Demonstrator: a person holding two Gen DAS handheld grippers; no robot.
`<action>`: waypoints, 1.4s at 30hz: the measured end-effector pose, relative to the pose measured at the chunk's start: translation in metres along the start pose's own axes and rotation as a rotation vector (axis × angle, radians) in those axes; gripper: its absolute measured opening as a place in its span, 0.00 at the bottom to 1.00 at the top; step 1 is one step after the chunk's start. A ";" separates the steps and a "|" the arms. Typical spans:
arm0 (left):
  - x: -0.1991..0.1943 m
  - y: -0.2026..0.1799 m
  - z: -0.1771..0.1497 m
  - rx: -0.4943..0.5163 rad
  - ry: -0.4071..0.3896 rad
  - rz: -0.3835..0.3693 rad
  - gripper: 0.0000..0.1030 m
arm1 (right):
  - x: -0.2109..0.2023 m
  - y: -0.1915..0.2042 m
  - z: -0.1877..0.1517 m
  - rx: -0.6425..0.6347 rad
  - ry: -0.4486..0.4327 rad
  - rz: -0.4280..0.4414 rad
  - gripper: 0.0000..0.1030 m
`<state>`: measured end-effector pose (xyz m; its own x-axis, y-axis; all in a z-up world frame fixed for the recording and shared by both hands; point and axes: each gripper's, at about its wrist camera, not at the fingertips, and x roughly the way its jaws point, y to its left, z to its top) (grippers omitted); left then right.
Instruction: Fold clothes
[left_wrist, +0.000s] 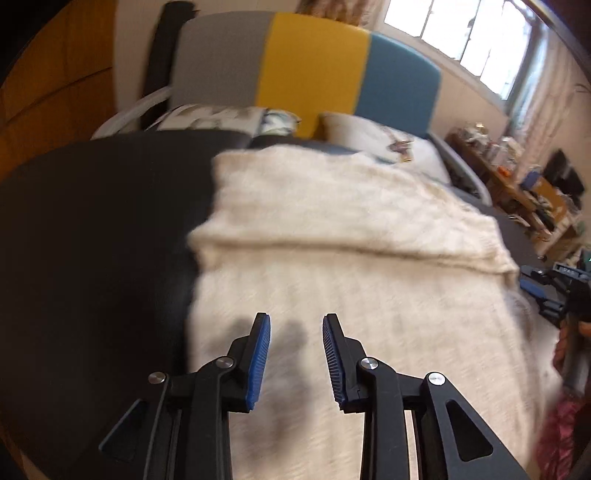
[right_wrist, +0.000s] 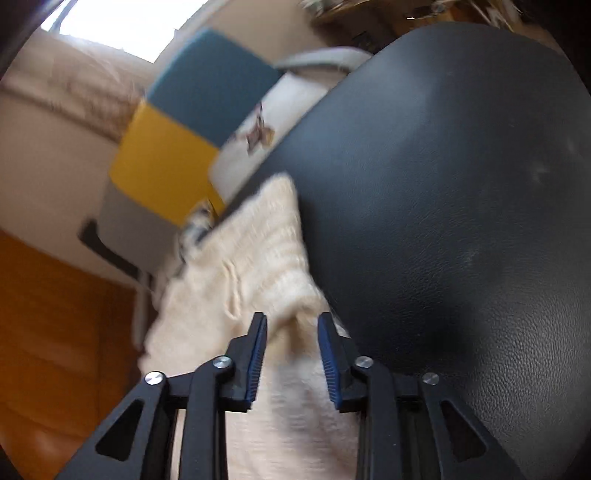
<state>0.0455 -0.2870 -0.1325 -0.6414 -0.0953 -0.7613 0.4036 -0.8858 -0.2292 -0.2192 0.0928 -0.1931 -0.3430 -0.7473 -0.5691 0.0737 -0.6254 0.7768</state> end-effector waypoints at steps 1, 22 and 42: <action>0.002 -0.012 0.009 0.017 -0.010 -0.043 0.30 | 0.001 -0.003 0.000 0.038 0.028 0.040 0.31; 0.145 -0.202 0.058 0.377 0.136 -0.163 0.32 | 0.023 -0.003 0.006 0.071 -0.060 -0.048 0.30; 0.086 -0.147 0.041 0.190 0.111 -0.218 0.35 | -0.009 -0.006 -0.021 0.010 0.068 -0.093 0.33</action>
